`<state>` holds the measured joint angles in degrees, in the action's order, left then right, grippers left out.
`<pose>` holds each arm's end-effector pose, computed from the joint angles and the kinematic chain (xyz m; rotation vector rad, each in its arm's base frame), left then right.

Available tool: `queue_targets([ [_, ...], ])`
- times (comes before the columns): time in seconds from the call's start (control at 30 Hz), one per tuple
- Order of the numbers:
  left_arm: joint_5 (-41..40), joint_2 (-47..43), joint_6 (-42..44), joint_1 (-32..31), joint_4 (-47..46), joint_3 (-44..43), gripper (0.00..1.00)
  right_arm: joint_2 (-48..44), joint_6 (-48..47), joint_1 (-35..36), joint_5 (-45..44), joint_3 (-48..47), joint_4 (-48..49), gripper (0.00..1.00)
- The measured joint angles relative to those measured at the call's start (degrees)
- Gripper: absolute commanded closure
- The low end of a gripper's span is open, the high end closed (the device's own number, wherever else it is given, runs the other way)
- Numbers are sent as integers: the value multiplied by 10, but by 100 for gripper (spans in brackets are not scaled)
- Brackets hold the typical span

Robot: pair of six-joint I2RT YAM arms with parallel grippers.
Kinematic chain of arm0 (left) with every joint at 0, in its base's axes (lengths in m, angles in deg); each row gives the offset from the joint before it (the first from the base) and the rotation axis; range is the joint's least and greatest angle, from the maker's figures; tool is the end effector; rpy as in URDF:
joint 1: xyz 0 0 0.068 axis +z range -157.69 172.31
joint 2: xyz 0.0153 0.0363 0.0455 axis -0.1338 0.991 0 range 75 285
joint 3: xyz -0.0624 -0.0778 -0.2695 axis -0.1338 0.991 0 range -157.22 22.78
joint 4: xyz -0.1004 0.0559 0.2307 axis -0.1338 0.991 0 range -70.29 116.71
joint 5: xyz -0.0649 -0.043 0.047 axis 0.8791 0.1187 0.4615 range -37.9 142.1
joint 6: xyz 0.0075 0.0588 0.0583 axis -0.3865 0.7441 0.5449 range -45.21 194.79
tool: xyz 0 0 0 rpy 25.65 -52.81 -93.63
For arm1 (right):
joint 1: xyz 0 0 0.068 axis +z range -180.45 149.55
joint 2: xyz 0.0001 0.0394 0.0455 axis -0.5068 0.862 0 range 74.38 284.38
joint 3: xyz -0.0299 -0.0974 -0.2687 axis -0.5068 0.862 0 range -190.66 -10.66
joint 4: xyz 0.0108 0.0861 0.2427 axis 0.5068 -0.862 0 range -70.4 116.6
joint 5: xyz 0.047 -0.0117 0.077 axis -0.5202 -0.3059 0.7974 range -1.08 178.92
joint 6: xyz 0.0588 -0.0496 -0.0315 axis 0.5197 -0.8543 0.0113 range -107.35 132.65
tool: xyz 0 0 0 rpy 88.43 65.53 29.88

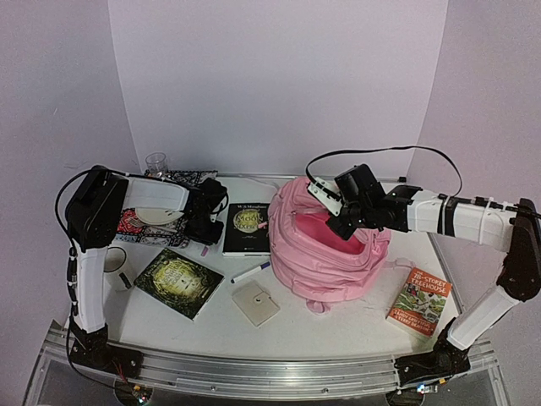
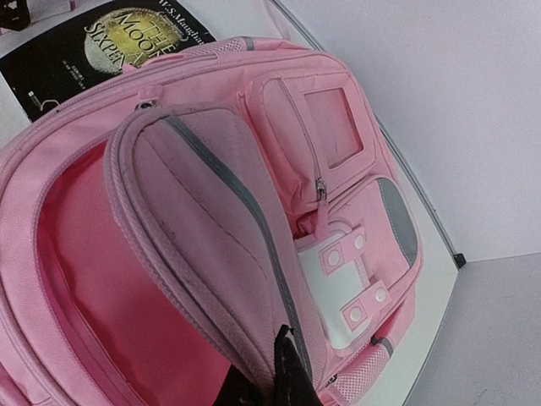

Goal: Pack the student bag
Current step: Grab the pen at the center of the board, then adjust the student bag at the center of the board.

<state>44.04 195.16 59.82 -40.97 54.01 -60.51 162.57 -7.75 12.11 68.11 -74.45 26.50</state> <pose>0.3702 -0.2308 0.1199 0.4111 2.7547 -0.0096 0.3008 0.2412 0.2886 -0.8248 1.7895 -0.1108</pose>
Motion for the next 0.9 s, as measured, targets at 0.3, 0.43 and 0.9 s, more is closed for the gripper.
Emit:
queue_targets([
  [0.3, 7, 7, 0, 0, 28, -23, 100, 2, 13, 0, -2, -10, -10, 100],
  [0.43, 27, -7, -8, 0, 26, -21, 100, 14, 28, 0, -17, -29, -21, 100],
  [0.9, 243, -185, -165, -2, -210, 127, 100, 29, 102, 5, -74, -78, -78, 100],
])
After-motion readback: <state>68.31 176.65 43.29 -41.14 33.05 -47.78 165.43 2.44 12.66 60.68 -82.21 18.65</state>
